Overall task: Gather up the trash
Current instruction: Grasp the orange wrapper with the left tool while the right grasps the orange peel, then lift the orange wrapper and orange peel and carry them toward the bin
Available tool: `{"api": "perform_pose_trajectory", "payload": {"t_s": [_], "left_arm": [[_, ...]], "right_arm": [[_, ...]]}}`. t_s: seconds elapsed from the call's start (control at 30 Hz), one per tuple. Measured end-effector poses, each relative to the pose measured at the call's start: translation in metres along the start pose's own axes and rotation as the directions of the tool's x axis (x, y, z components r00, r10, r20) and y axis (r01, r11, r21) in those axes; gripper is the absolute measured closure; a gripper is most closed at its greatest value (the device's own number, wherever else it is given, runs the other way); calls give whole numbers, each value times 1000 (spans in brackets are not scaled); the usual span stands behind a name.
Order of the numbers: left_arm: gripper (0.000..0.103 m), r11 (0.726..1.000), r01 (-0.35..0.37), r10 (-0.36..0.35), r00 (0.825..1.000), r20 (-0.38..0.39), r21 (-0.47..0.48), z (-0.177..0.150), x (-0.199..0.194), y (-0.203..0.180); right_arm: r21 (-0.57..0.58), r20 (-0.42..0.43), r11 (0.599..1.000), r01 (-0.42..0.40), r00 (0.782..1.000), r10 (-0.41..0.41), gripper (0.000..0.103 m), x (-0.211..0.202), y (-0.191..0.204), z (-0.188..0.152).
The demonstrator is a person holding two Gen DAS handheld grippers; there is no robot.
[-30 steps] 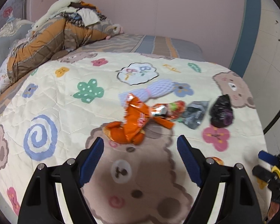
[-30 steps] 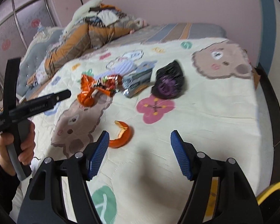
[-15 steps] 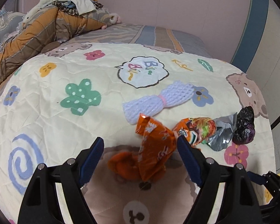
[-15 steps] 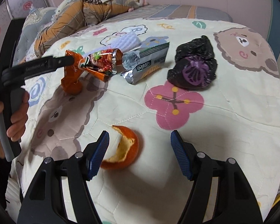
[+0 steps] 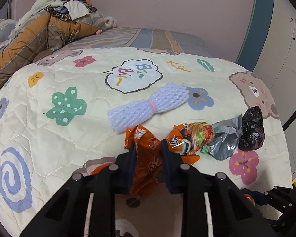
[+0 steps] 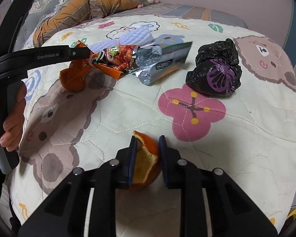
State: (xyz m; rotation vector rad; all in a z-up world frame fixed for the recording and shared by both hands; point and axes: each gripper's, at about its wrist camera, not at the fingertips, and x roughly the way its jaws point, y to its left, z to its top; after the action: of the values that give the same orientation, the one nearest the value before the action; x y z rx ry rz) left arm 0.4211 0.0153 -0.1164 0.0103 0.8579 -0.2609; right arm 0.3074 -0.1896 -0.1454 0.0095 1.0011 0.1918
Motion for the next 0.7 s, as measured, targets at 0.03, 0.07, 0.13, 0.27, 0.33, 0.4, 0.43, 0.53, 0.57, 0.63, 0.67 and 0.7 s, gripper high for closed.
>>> {"api": "perform_pose_trajectory", "payload": {"t_s": [0.03,0.07,0.13,0.27,0.33,0.4,0.43,0.53,0.57,0.63,0.67,0.7], "left_arm": [[80,1000,2,-2,1000,3,-4,0,-2,0],[80,1000,7,-7,1000,6,-9,0,-5,1],[81,1000,14,-13,1000,13,-18,0,-11,3],[81,998,36,-34,999,33,-49,3,-26,9],[81,998,36,-34,998,44,-54,4,-36,11],[81,998,36,-33,998,50,-59,3,-43,12],[81,998,33,-30,998,52,-59,2,-46,13],[81,998,26,-22,998,56,-61,-3,-57,15],[81,997,29,-25,998,57,-65,-4,-59,15],[81,997,35,-31,998,59,-70,-8,-67,15],[81,997,37,-33,998,62,-69,-10,-72,13],[81,997,40,-36,997,64,-68,-13,-75,13]], "right_arm": [[-2,2,1000,1,1000,-1,86,0,0,0],[-1,4,1000,-2,1000,2,87,-1,0,0],[1,6,1000,-5,1000,5,88,-3,0,0],[4,18,1000,-16,1000,16,88,-10,-1,-1],[8,26,1000,-23,999,23,88,-16,0,-3],[10,37,999,-32,999,31,88,-23,0,-5],[11,41,999,-37,998,37,88,-27,0,-5],[17,56,999,-49,997,48,88,-39,-1,-8],[17,63,999,-51,997,50,88,-44,-2,-10],[18,73,998,-55,996,53,88,-53,-2,-13],[18,81,998,-56,995,55,88,-60,-3,-14],[20,88,998,-58,995,56,88,-65,-4,-16]]}}
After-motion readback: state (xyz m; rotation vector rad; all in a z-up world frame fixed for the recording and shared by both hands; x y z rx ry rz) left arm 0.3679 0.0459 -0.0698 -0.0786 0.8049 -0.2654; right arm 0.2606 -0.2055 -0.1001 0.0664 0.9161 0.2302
